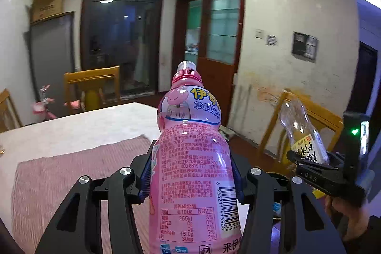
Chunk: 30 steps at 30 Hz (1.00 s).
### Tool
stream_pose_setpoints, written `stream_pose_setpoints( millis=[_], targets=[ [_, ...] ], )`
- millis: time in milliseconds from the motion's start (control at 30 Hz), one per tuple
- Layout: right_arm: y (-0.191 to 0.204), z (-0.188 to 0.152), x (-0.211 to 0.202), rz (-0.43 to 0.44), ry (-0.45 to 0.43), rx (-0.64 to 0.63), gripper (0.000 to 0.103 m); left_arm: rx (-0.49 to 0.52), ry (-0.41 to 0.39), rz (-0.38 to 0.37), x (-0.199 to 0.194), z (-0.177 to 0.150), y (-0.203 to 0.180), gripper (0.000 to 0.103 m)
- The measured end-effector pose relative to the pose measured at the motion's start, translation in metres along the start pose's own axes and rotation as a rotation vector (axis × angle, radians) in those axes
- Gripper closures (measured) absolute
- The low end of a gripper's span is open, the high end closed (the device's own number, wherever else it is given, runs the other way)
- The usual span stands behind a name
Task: Collect trash
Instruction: 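Carry the clear bottle and pink bottle in both grippers to the black bin, then open the right gripper over the bin while the left gripper releases the pink bottle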
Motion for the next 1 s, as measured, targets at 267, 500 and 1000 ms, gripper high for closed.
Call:
stream_pose_setpoints(
  millis=[267,500,1000],
  targets=[
    [-0.078,-0.054,0.074,-0.15,0.185,0.097,0.039,0.038,-0.007,-0.027,0.002,0.007,-0.038,0.052],
    [-0.112,-0.093,0.149,-0.194,0.363,0.121,0.039,0.04,0.001,-0.026,0.001,0.004,-0.038,0.052],
    [-0.125,-0.137,0.226,-0.202,0.563,0.165,0.039,0.058,0.015,-0.055,0.009,0.004,-0.033,0.052]
  ],
)
Point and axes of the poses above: each gripper's, at about its wrist camera, not at the fingertips, and x roughly the way its jaws point, y to its left, z to its top, the point moved 1 cm from there along x, roughly the way its jaws point, and after that the axes turned 9 degrees about -y, right-handed, at the moved point
